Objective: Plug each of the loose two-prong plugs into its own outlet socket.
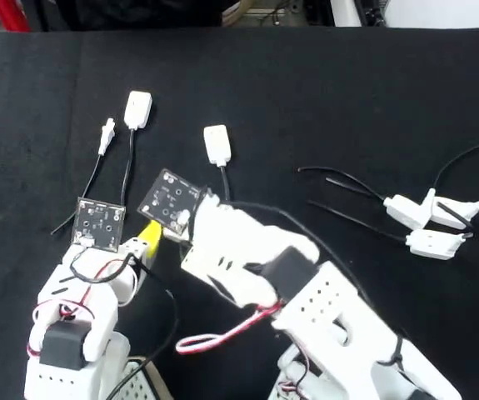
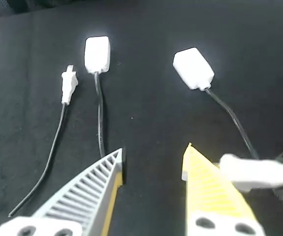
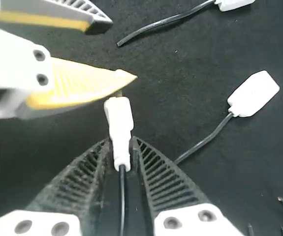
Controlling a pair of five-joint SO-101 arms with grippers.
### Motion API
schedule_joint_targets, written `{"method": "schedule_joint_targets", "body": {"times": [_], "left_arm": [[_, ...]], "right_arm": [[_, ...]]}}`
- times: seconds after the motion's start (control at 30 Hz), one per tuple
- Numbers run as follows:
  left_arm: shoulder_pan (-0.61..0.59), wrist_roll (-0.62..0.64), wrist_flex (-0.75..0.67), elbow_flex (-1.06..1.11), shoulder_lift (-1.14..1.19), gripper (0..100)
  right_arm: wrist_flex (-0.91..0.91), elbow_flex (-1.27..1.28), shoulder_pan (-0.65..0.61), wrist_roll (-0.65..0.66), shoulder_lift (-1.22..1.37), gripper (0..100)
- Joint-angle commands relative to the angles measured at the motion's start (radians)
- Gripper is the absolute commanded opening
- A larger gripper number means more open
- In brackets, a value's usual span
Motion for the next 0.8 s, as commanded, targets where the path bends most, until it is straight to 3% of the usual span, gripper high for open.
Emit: {"method": "schedule_joint_targets", "body": {"times": [0.0,0.23,0.37,0.77], "left_arm": [[-0.076,-0.008,-0.014,-0.004,0.0,20],[-0.277,-0.011,-0.023,0.044,0.0,20],[-0.363,-0.109,-0.064,0.119,0.0,20],[-0.366,-0.146,-0.058,0.131,0.0,20]], "right_arm": [[0.08,-0.142,0.061,0.054,0.093,1.2],[0.302,-0.498,0.184,0.137,0.578,1.2],[0.344,-0.605,0.204,0.178,0.777,1.2],[0.287,-0.677,0.16,0.187,1.038,1.2]]}}
